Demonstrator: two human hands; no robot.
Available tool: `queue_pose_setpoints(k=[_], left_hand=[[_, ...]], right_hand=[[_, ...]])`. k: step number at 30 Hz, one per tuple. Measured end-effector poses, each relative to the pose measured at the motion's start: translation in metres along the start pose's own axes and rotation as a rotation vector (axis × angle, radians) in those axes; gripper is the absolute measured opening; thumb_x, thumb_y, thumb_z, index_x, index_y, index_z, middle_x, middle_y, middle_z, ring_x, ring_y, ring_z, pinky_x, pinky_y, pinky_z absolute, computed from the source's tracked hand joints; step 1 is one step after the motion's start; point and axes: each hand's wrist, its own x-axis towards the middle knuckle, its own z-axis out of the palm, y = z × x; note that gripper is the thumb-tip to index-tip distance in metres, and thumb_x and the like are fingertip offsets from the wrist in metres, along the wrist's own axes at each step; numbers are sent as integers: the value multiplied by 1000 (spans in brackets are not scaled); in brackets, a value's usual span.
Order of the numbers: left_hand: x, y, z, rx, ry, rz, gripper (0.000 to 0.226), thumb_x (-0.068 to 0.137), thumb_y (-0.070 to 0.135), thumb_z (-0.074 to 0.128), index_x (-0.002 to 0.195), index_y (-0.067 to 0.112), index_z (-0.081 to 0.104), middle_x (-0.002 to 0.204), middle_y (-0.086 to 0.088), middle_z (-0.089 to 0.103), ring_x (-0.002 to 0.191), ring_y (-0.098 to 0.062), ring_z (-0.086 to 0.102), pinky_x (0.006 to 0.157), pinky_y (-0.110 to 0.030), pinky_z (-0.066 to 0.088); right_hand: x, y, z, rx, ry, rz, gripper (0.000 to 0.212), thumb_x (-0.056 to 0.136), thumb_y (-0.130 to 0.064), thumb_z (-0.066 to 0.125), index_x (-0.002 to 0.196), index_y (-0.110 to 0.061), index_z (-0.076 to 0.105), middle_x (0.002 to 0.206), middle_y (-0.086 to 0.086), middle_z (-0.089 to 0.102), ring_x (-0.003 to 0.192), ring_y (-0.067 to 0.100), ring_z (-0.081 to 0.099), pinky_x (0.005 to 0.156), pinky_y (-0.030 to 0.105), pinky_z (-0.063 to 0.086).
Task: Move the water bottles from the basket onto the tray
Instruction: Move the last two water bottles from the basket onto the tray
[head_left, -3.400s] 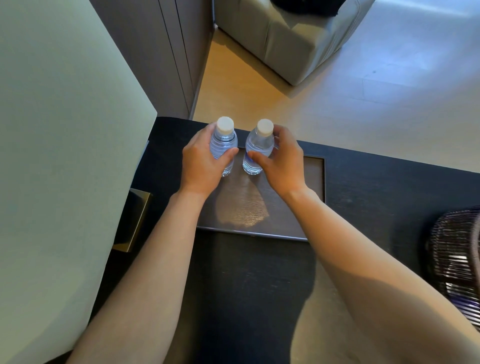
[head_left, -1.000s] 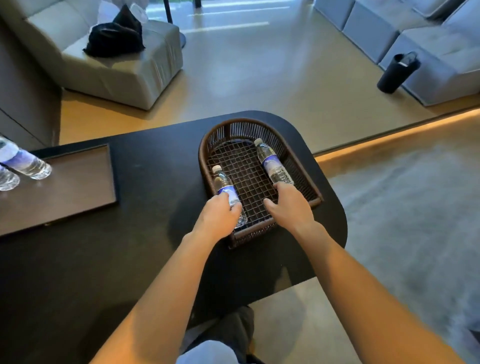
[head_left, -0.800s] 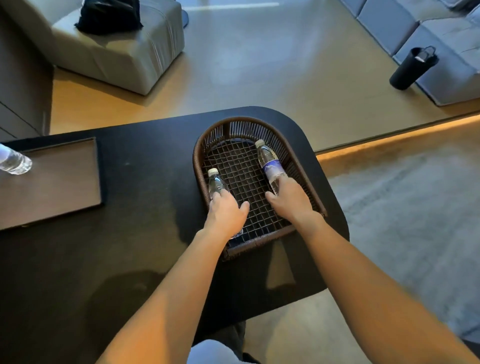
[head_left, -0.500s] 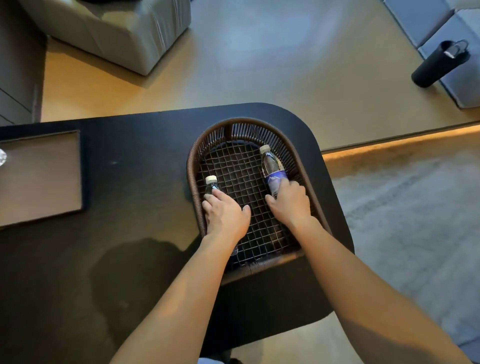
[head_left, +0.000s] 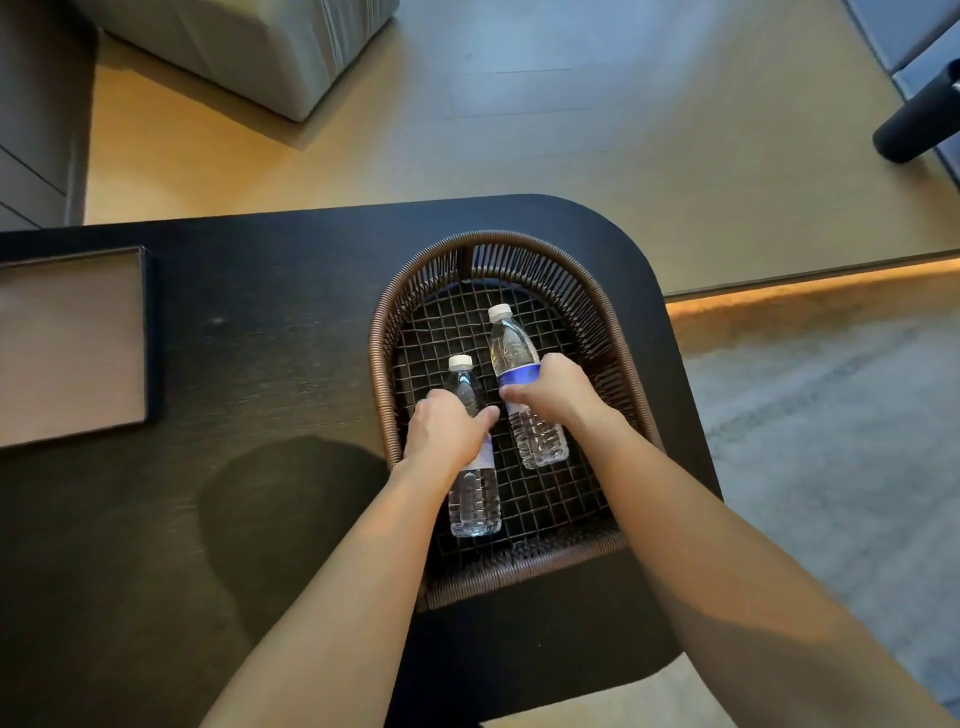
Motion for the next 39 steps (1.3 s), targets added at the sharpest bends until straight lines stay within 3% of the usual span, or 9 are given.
queue_pose_setpoints(k=[3, 7, 11, 16, 19, 26, 30, 34, 39], left_hand=[[-2, -2, -1, -46, 36, -3, 58, 89, 53, 73, 121, 6, 61, 110, -11, 69, 87, -24, 60, 67, -34, 45], [-12, -4, -4, -90, 65, 23, 50, 88, 50, 76, 111, 8, 61, 103, -9, 69, 86, -25, 66, 60, -33, 44], [-33, -4, -9, -104, 126, 96, 52, 85, 49, 78, 111, 10, 58, 101, -6, 67, 85, -23, 66, 60, -32, 46], [-64, -21, -17, -237, 167, 272, 44, 77, 44, 86, 104, 17, 65, 92, 4, 70, 82, -12, 70, 67, -33, 60], [-87, -31, -22, -349, 200, 372, 40, 77, 38, 88, 105, 19, 67, 93, 7, 72, 85, -8, 71, 71, -30, 60], [-149, -60, -41, -483, 331, 597, 41, 78, 30, 89, 113, 21, 69, 102, 8, 74, 93, -6, 71, 76, -25, 58], [-183, -84, -63, -488, 448, 667, 47, 79, 32, 89, 118, 18, 68, 110, 2, 74, 96, -7, 69, 76, -19, 55], [-212, -115, -94, -459, 575, 703, 49, 78, 34, 89, 118, 16, 67, 110, 0, 74, 96, -13, 70, 81, -30, 60], [-233, -166, -132, -477, 683, 672, 48, 78, 34, 89, 116, 16, 67, 107, 0, 74, 95, -15, 71, 81, -36, 61]], right_hand=[[6, 2, -1, 96, -27, 11, 38, 76, -37, 84, 89, -13, 58, 85, 3, 64, 70, 18, 60, 60, 33, 46], [-5, 15, -5, 212, -7, -9, 39, 76, -35, 85, 91, -13, 57, 85, 4, 63, 70, 19, 60, 62, 36, 49], [-33, 27, -10, 313, 84, -117, 47, 74, -28, 87, 108, -15, 57, 102, 1, 68, 89, 16, 68, 81, 39, 58], [-86, 34, -12, 351, 213, -338, 55, 73, -19, 88, 112, -37, 53, 111, -6, 63, 99, -1, 62, 78, 13, 46], [-119, 37, -8, 367, 305, -418, 53, 79, -19, 86, 108, -46, 52, 109, -11, 59, 104, -6, 60, 80, 7, 47], [-188, 35, 9, 538, 381, -526, 46, 93, -24, 77, 132, -19, 51, 117, -13, 57, 112, -4, 60, 89, 6, 46], [-225, 22, 18, 571, 388, -526, 52, 96, -36, 72, 137, -20, 44, 121, -16, 54, 110, -13, 58, 86, 2, 46], [-260, -1, 27, 582, 412, -591, 56, 92, -51, 67, 135, -22, 46, 122, -10, 62, 110, -6, 63, 86, 11, 52], [-288, -42, 53, 548, 381, -656, 41, 97, -39, 70, 129, -25, 49, 119, -6, 65, 106, 5, 67, 89, 29, 59]])
